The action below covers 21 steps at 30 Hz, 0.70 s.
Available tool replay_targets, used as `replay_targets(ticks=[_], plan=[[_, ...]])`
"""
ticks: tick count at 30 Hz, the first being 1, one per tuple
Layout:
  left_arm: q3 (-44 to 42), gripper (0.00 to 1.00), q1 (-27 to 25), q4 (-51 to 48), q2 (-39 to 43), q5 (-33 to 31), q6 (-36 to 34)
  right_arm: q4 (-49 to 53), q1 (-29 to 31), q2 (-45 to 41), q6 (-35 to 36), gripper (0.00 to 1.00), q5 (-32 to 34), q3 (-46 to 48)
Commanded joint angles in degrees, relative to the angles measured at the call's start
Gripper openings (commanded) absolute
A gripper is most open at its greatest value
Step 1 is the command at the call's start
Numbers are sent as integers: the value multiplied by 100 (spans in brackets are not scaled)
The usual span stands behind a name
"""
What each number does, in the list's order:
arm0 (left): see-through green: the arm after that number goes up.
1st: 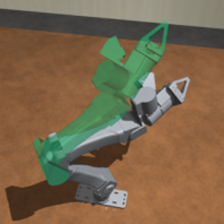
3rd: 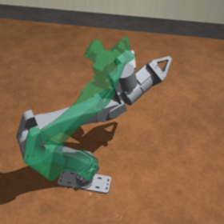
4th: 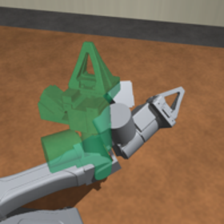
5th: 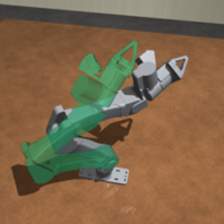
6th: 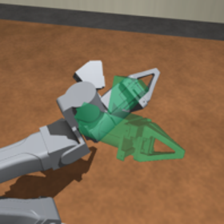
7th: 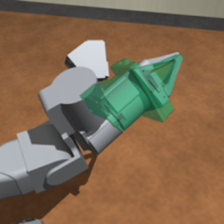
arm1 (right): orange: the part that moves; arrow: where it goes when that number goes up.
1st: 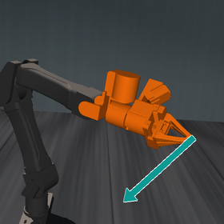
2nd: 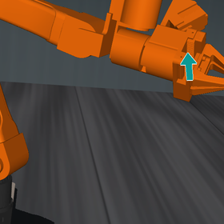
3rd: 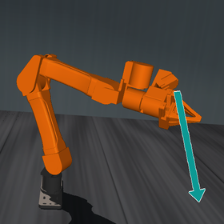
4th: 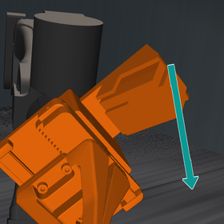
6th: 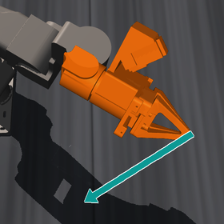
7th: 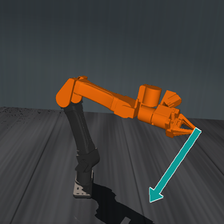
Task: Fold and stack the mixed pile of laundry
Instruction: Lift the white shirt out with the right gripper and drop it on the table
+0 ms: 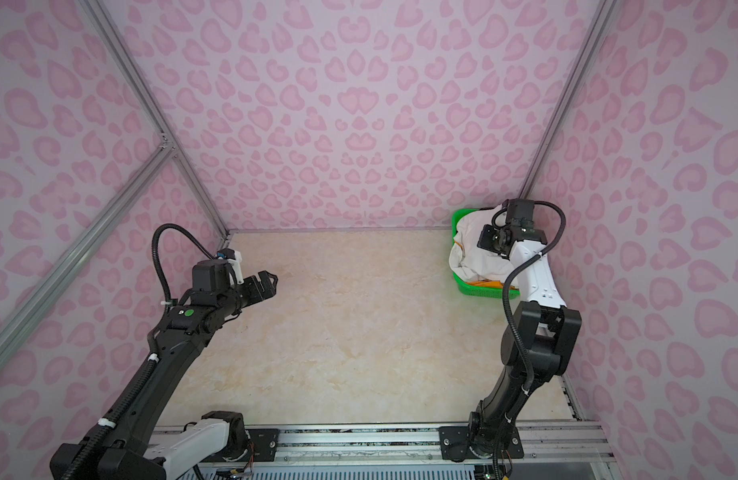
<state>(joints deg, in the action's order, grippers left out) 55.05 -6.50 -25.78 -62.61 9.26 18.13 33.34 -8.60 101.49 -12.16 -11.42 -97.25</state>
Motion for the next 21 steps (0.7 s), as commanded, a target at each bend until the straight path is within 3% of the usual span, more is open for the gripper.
replay_targets(ticks=[1,5,10,12,15,21], plan=[[97,96,8,46,-53,-29,159,190,201,-391,226,0,-421,-403],[187,96,1,60,-133,-112,248,1013,1081,-688,780,0,-593,-1566],[430,96,1,-67,-283,-196,300,2247,2900,-580,1471,0,-677,-3546],[529,96,5,-128,-296,-241,314,2347,3418,-602,1607,0,-672,-3870],[610,96,5,-176,-282,-186,310,1973,3795,-743,1432,0,-813,-3458],[682,93,0,-406,-153,179,179,946,3833,-881,866,0,-436,-848]])
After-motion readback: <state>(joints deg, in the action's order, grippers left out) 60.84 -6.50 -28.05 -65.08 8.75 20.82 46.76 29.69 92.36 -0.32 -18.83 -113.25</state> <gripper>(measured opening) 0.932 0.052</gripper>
